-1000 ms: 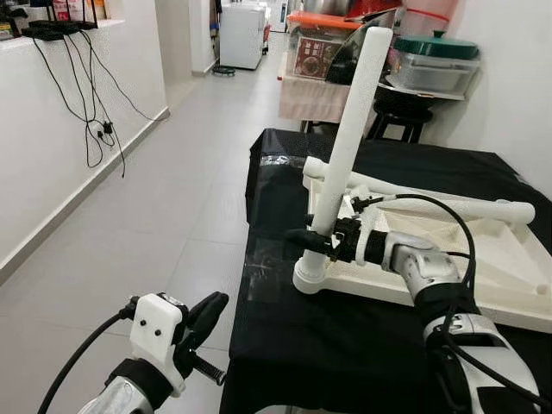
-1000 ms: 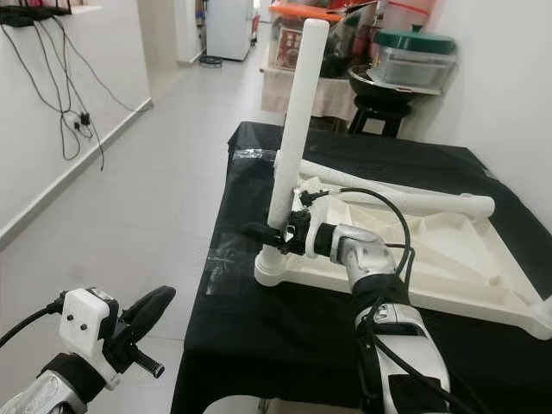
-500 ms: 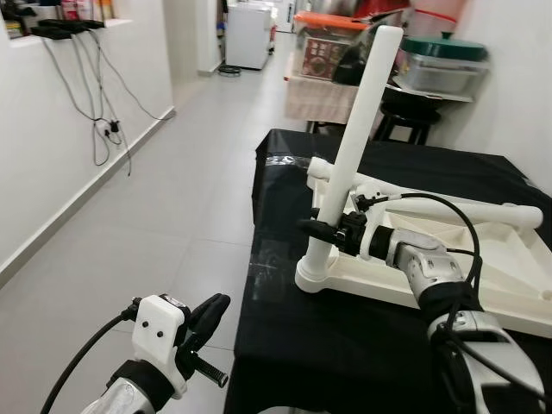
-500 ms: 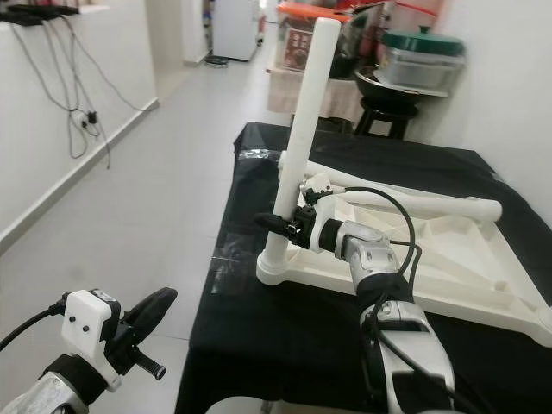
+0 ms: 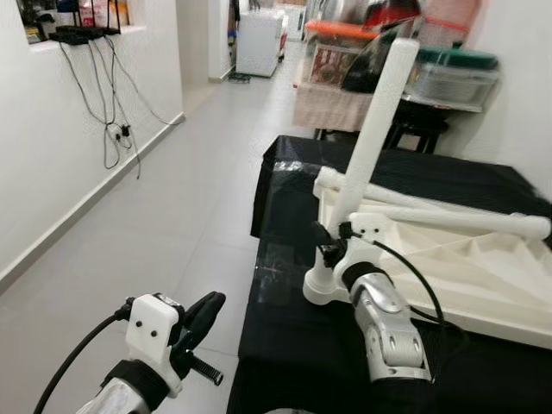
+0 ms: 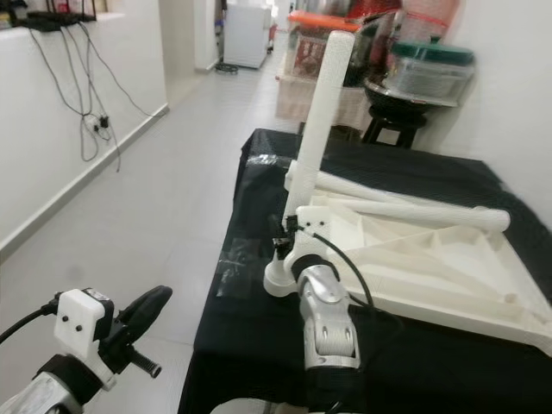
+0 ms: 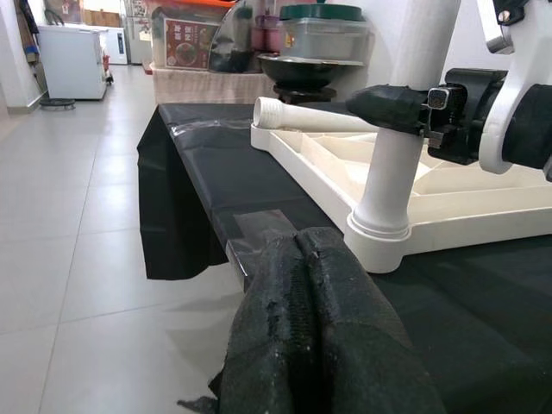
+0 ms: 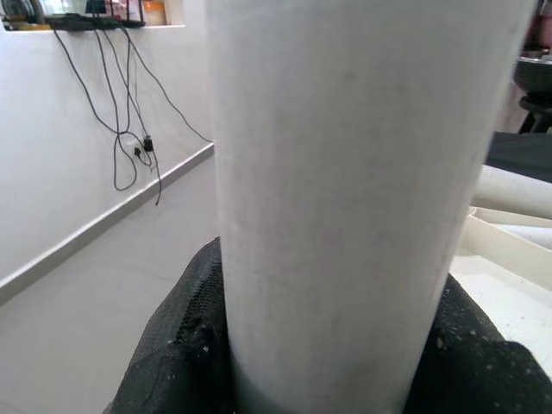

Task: Building children table

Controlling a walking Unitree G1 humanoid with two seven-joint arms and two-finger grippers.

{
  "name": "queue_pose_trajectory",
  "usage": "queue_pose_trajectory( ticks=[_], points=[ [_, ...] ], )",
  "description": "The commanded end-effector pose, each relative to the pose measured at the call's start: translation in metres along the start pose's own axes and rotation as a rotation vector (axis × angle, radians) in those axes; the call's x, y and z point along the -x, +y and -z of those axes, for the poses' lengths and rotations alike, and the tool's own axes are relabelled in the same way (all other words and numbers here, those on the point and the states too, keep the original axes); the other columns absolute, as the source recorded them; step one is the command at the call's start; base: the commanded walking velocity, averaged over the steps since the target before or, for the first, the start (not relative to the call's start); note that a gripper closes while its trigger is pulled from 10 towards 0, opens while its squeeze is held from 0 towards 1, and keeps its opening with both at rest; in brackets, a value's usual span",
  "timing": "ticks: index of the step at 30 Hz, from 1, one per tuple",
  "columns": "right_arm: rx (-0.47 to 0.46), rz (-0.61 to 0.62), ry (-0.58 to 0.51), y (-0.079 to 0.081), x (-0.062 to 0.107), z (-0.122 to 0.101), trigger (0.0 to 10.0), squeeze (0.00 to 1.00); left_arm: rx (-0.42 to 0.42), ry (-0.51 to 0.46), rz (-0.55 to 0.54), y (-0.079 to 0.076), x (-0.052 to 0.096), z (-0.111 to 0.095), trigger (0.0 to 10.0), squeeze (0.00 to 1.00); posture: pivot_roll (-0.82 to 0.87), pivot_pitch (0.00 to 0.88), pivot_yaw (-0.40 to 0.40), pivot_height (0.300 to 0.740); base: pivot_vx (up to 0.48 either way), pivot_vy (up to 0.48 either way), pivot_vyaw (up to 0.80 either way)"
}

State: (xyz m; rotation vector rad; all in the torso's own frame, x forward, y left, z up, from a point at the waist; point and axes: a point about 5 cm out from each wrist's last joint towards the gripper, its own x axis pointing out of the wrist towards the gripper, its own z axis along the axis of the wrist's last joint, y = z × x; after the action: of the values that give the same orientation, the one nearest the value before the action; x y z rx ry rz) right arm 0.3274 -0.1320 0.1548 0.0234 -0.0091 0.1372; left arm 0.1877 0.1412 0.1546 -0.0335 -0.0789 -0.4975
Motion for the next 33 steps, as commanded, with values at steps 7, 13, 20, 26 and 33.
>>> queue_pose_trajectory(
  ticks=[7,13,20,26,33],
  points=[
    [0.006,-0.009,0.053,-0.009,0.006,0.000,10.0,1.00,0.007,0.002,0.004,-0.001,-0.003,0.000,10.0,0.00,0.03,0.000,-0.120,0.740,0.000,0.000,0.00],
    [-0.044,-0.407,0.040,-0.010,-0.016,-0.013,10.0,0.58,0.007,-0.001,0.006,-0.002,-0.005,0.000,10.0,0.00,0.02,0.000,-0.114,0.740,0.000,0.000,0.00],
    [-0.175,-0.761,0.149,-0.020,-0.031,-0.017,10.0,0.00,0.007,-0.001,0.006,-0.002,-0.006,0.001,10.0,0.00,0.03,0.000,-0.117,0.740,0.000,0.000,0.00],
    [-0.145,-0.838,0.220,-0.028,-0.042,-0.023,10.0,0.00,0.007,0.002,0.005,-0.002,-0.006,0.001,10.0,0.00,0.04,0.000,-0.119,0.740,0.000,0.000,0.00],
    [-0.177,-0.918,0.236,-0.030,-0.043,-0.022,0.0,0.00,0.008,0.002,0.005,-0.003,-0.006,0.002,10.0,0.00,0.03,0.000,-0.115,0.740,0.000,0.000,0.00]
  ],
)
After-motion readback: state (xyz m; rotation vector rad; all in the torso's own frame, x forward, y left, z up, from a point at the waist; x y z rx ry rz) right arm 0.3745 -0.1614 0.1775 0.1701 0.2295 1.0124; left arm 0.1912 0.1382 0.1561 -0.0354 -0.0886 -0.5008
